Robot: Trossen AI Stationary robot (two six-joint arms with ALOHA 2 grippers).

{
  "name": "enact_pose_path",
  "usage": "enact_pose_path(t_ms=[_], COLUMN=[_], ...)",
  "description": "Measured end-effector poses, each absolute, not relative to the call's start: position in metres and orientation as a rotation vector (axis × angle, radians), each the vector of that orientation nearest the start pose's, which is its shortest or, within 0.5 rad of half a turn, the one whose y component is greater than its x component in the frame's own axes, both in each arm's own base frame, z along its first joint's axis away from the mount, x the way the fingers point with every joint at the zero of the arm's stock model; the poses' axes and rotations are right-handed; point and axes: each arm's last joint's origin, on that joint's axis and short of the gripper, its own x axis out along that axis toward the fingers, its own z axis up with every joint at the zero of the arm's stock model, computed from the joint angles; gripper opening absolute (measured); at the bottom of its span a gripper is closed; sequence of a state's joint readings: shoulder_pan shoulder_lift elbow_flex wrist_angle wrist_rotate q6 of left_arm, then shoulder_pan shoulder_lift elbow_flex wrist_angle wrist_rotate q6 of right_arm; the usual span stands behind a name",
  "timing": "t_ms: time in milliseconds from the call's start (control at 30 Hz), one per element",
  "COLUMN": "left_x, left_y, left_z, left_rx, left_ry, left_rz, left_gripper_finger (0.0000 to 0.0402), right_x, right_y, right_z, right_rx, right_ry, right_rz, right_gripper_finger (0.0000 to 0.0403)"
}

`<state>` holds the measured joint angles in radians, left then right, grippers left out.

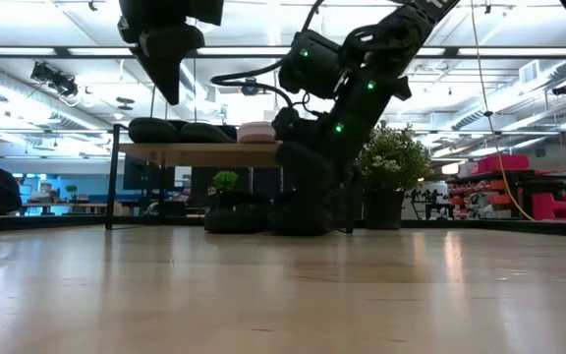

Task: Pick and place slides into the shelf
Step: Put the black slipper under the shelf, then return to Home Position

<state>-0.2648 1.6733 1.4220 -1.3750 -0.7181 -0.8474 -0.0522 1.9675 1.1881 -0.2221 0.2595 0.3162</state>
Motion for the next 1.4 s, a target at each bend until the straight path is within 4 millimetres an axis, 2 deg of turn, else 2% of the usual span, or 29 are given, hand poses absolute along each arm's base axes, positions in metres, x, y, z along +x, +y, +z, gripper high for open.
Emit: enact_pose_path(t_ms=[133,200,267,367,500,633,700,767,833,900,1000,1067,1267,1400], left_x=[0.289,0.289,0.286,0.276,0.25,0.209,0.187,0.166,0.149,0.134,0.122,0.122,0.134,0.138], left_y=[-0.059,-0.062,-0.066,-0.078,-0.092,-0.091,-0.088,-0.082,-0.076,-0.071,-0.068,-0.071,-0.086,-0.091], left_z=[0.274,0.274,0.275,0.286,0.316,0.351,0.367,0.379,0.385,0.384,0.369,0.348,0.26,0.22], left_rx=[0.078,0.093,0.116,0.134,0.16,0.116,0.097,0.059,0.007,-0.005,-0.056,-0.108,-0.165,-0.181], left_ry=[1.133,1.137,1.142,1.103,0.985,0.849,0.782,0.737,0.688,0.659,0.571,0.511,0.358,0.275], left_rz=[0.883,0.867,0.845,0.797,0.731,0.69,0.66,0.627,0.604,0.584,0.579,0.549,0.413,0.26], left_gripper_finger=[0.0019,0.0014,0.001,0.0009,0.0023,0.0038,0.0042,0.0043,0.004,0.0034,0.0025,0.002,0.0023,0.0029], right_x=[0.388,0.384,0.376,0.354,0.309,0.248,0.217,0.19,0.169,0.152,0.139,0.135,0.123,0.114], right_y=[-0.022,-0.009,0.008,0.036,0.069,0.088,0.09,0.092,0.091,0.086,0.079,0.077,0.069,0.065], right_z=[0.144,0.153,0.171,0.209,0.273,0.333,0.354,0.367,0.369,0.364,0.341,0.317,0.248,0.214], right_rx=[0.186,0.197,0.228,0.21,0.149,0.145,0.147,0.114,0.071,0.082,0.129,0.148,0.228,0.236], right_ry=[0.934,0.936,0.939,0.933,0.812,0.655,0.58,0.506,0.464,0.429,0.356,0.31,0.167,0.07], right_rz=[-0.435,-0.401,-0.358,-0.301,-0.232,-0.125,-0.08,-0.036,-0.005,0.003,0.013,0.038,0.081,0.158], right_gripper_finger=[0.0002,0.0004,0.0007,0.0011,0.0014,0.0012,0.001,0.0009,0.001,0.0011,0.0011,0.001,0.001,0.0011])
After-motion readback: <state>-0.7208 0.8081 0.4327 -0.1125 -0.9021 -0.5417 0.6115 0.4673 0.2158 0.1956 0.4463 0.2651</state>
